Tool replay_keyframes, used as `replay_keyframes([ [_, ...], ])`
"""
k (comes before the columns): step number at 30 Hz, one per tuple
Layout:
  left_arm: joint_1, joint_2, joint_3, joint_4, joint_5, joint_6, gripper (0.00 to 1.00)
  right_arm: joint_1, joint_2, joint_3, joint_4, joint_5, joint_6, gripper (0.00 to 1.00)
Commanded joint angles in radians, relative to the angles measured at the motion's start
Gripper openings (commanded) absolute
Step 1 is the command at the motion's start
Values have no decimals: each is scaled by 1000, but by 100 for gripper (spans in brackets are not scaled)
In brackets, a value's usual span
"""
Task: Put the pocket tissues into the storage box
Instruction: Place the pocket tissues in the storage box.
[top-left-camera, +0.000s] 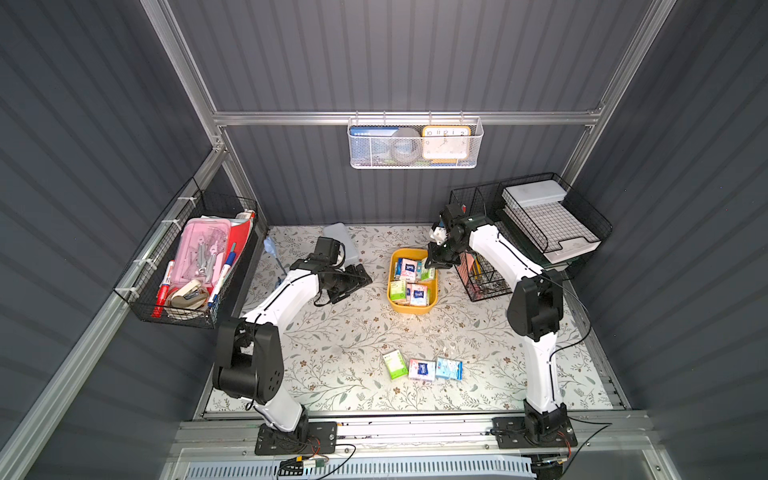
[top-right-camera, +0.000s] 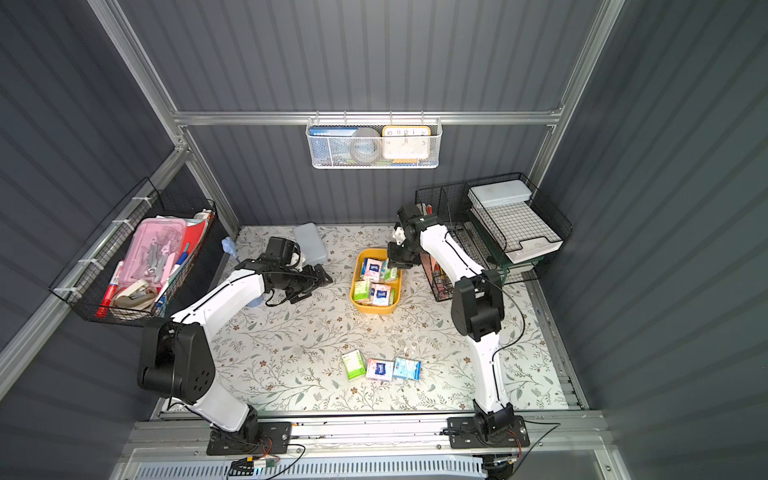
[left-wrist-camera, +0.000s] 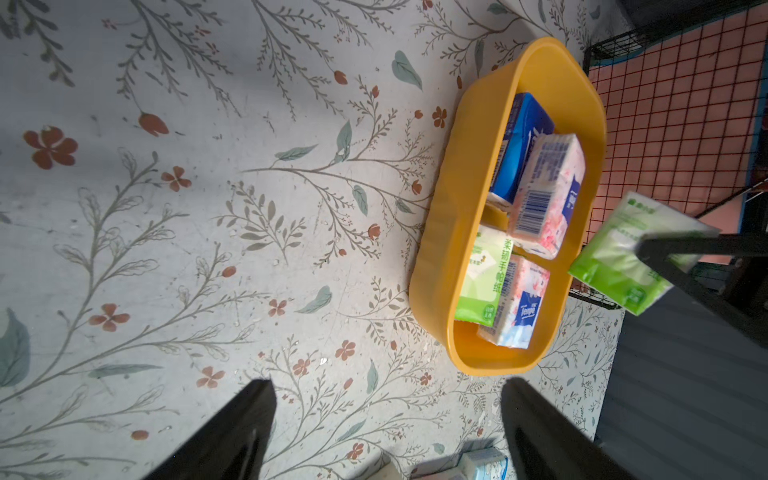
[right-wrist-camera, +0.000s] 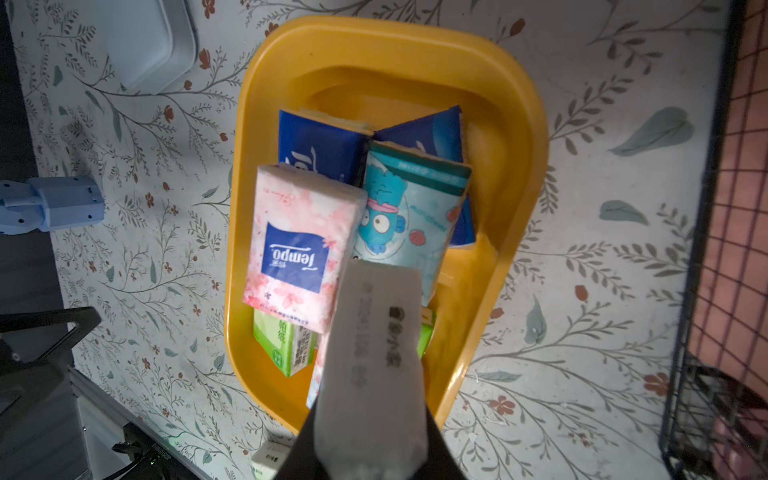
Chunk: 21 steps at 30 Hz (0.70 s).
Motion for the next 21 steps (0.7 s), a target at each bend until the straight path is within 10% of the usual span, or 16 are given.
replay_keyframes([
  [1,-3,-32,-15,0,3,-12,90,1,23,40,-34,8,-21,18],
  [21,-4,-56,-26,-24,-20,-3,90,4,119,85,68,-55,28,22],
])
